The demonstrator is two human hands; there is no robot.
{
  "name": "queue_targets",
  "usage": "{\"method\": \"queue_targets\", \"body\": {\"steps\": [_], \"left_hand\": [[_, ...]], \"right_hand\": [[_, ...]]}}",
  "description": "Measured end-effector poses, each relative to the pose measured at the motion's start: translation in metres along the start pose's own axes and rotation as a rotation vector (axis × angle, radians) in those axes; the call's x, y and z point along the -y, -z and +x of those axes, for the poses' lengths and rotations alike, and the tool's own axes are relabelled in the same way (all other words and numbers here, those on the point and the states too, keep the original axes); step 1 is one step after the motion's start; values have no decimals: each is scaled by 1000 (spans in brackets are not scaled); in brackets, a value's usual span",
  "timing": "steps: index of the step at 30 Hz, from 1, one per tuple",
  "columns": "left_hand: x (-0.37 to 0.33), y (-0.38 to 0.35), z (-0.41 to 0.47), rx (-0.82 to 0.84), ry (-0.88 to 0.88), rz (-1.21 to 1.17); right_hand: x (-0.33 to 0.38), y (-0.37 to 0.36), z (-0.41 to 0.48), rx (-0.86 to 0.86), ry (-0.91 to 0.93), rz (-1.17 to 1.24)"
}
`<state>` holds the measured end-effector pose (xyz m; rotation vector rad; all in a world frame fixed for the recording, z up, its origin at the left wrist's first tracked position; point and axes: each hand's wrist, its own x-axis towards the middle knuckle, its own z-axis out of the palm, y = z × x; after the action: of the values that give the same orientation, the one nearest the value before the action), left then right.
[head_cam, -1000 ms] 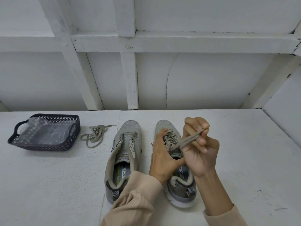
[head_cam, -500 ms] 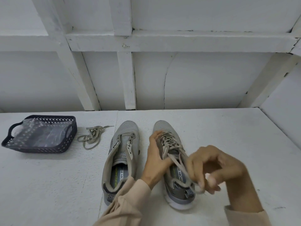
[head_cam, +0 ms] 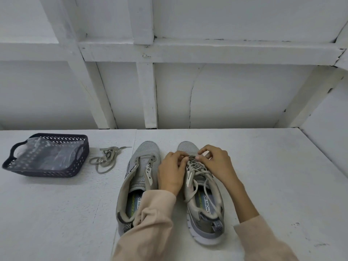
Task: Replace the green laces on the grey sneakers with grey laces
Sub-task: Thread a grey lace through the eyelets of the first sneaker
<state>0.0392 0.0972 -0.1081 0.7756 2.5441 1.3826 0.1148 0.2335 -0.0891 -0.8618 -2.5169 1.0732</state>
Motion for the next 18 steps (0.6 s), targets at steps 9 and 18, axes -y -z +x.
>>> {"method": "queue_targets", "body": {"steps": [9, 18], "left_hand": [[2, 3, 11, 57, 80, 64], [5, -6, 5, 77, 146, 18]], "right_hand": [[2, 0, -2, 81, 9, -128], [-1, 2, -4, 150, -103, 3]]}}
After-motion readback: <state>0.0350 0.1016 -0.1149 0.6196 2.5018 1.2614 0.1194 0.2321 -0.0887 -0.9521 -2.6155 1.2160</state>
